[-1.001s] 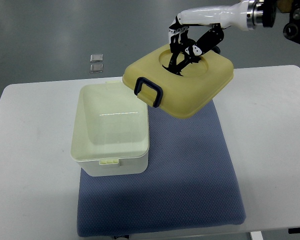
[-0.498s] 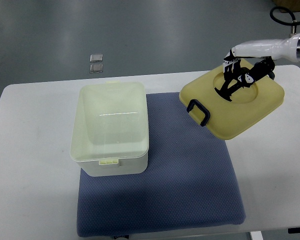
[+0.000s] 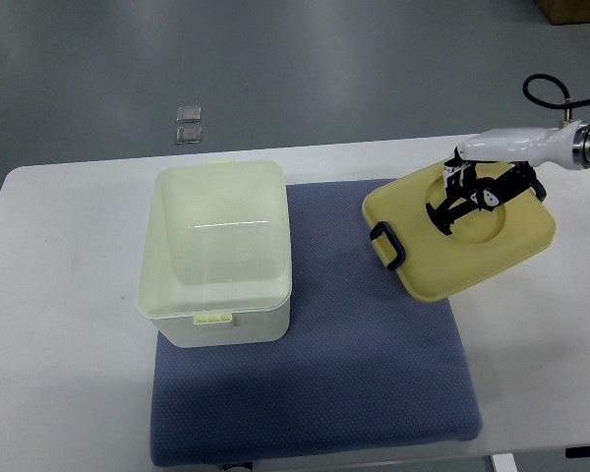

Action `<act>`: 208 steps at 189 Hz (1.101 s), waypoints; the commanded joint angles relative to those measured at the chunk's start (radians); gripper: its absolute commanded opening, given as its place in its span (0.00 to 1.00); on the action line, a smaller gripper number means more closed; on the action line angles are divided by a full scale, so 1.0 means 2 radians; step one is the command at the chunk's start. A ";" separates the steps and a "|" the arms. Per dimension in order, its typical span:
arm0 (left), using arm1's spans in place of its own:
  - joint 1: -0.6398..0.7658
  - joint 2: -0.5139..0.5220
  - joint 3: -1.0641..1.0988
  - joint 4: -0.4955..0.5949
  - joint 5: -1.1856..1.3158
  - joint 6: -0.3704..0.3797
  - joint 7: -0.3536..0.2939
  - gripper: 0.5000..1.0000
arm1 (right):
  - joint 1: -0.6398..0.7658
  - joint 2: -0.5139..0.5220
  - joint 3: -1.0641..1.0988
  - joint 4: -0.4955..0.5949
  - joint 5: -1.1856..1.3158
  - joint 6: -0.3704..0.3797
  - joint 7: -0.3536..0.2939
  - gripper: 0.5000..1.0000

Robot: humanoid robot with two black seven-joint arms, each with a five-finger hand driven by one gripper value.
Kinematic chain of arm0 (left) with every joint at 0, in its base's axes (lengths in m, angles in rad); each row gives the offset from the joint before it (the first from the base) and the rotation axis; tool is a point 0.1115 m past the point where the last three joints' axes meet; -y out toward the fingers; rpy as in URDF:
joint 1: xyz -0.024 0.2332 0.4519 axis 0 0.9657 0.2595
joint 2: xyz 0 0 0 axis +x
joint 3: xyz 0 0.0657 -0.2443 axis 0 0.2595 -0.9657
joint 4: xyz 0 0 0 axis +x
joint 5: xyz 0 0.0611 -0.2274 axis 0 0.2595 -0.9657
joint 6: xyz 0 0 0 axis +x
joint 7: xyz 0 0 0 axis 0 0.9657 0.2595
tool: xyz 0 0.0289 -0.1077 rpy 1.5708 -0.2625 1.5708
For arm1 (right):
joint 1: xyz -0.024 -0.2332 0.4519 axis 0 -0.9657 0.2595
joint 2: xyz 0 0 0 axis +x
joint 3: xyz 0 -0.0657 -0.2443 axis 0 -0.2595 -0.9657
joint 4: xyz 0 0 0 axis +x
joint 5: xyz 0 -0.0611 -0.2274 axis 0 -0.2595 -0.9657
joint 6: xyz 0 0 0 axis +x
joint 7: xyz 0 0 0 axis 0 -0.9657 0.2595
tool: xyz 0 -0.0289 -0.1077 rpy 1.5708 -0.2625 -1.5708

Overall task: Open white storage box with right hand
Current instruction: 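Lower the yellow lid onto the blue pad beside the box, then open the right hand and release the lid handle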

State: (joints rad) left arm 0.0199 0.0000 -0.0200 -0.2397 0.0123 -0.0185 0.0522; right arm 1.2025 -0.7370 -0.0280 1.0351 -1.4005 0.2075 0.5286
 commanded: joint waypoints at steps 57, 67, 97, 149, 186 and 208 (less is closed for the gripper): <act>0.002 0.000 -0.002 0.006 0.000 0.000 0.000 1.00 | -0.004 0.074 0.001 0.002 0.000 -0.016 -0.007 0.00; 0.002 0.000 -0.002 0.006 0.000 0.000 0.000 1.00 | -0.006 0.080 0.000 0.002 0.000 -0.016 -0.007 0.00; 0.003 0.000 -0.002 0.006 0.000 0.000 0.000 1.00 | -0.013 0.090 0.001 0.003 0.000 -0.020 -0.007 0.00; 0.003 0.000 -0.002 0.005 0.000 0.000 0.000 1.00 | -0.028 0.104 0.001 0.004 0.001 -0.031 -0.007 0.00; 0.003 0.000 -0.001 0.005 0.000 0.000 0.000 1.00 | -0.045 0.106 0.003 0.002 0.005 -0.054 -0.007 0.54; 0.003 0.000 -0.001 0.005 0.000 0.000 0.000 1.00 | -0.054 0.105 0.006 0.002 0.007 -0.055 -0.007 0.86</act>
State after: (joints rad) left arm 0.0262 0.0000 -0.0225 -0.2301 0.0123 -0.0183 0.0522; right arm 1.1082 -0.5250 -0.0203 1.0406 -1.3904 0.1020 0.5148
